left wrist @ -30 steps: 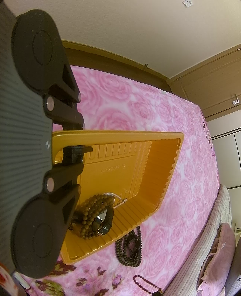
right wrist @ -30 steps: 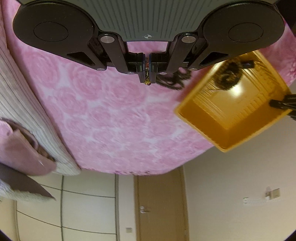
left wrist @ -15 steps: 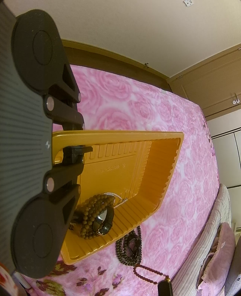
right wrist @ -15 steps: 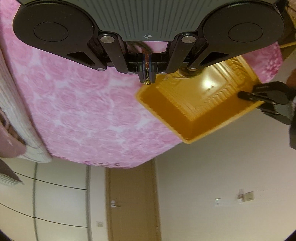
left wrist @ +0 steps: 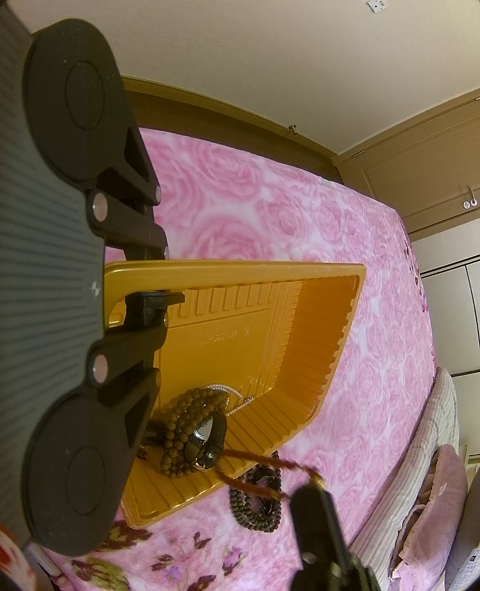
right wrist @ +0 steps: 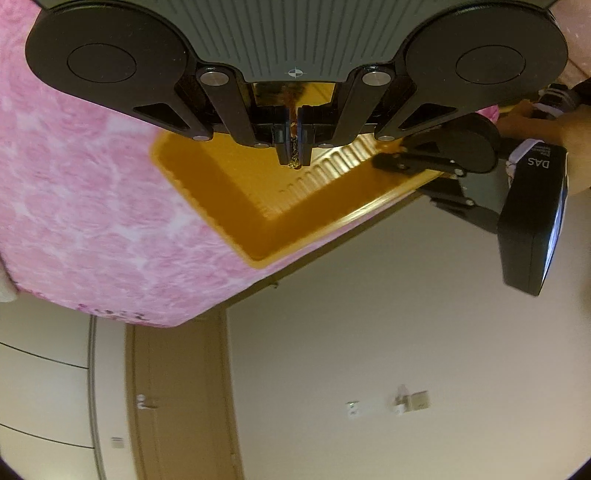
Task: Organize jewelry
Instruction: 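Carry the amber bead strand over the tray and release it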
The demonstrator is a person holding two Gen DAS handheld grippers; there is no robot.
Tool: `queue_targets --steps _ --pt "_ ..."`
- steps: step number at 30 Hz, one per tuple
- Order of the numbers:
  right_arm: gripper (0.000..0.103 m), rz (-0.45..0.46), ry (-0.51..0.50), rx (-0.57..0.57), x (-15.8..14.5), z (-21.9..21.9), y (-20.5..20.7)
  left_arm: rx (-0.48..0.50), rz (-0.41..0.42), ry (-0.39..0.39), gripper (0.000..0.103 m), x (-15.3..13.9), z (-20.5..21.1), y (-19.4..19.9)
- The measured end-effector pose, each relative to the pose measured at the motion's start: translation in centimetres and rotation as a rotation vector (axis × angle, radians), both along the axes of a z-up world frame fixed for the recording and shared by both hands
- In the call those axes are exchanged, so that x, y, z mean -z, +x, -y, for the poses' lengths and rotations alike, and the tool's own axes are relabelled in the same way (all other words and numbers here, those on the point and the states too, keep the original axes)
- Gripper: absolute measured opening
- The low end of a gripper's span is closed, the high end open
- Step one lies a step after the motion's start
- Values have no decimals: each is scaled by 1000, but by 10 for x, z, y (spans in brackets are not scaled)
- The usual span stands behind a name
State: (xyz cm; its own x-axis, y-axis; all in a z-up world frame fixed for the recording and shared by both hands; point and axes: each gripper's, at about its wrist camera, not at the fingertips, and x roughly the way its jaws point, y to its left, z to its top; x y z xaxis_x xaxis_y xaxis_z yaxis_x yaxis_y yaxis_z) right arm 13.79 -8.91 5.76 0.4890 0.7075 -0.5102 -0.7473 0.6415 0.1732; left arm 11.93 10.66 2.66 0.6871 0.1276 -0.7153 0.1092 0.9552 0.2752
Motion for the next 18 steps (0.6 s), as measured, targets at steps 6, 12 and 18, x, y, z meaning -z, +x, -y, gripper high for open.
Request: queue_targets --steps 6,12,18 --pt "3 -30 -28 -38 15 -22 1 0 0 -5 4 0 1 0" --pt "3 -59 -36 -41 27 -28 4 -1 1 -5 4 0 1 0" --pt "3 -69 -47 -40 35 -30 4 0 0 -4 4 0 1 0"
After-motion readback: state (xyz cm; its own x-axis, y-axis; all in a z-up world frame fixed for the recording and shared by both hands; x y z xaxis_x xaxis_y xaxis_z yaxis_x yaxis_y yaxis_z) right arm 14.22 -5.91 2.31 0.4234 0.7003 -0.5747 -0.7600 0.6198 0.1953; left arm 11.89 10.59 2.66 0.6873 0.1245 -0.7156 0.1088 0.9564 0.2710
